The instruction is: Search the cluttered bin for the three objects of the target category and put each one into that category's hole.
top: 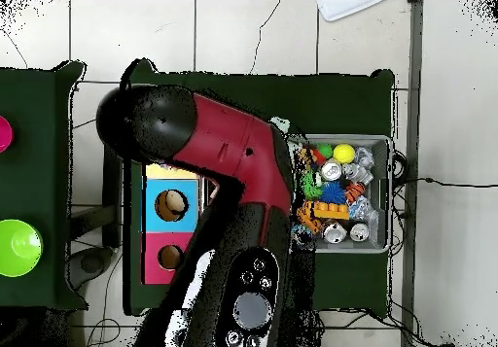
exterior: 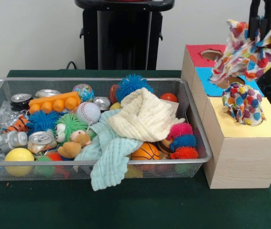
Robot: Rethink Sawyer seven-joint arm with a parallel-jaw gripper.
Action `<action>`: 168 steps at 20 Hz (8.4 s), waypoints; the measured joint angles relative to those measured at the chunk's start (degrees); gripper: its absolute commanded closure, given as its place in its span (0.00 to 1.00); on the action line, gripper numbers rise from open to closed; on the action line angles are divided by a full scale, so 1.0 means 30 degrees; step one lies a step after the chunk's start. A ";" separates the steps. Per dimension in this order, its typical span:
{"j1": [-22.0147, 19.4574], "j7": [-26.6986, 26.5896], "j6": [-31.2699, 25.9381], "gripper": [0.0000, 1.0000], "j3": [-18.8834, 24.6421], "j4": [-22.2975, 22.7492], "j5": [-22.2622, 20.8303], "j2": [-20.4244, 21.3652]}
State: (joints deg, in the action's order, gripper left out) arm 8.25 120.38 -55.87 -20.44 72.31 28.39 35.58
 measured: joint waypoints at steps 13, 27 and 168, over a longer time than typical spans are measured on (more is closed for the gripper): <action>0.0870 0.0876 0.1258 1.00 0.0008 -0.0448 0.0130 -0.1256; 0.0758 0.0876 0.3880 1.00 0.0006 0.0415 0.0134 -0.1204; 0.2062 0.0876 0.9452 1.00 0.1334 0.3660 0.2551 -0.3644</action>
State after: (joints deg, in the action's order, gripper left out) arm 14.44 123.01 -27.51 -16.44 83.29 36.05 24.65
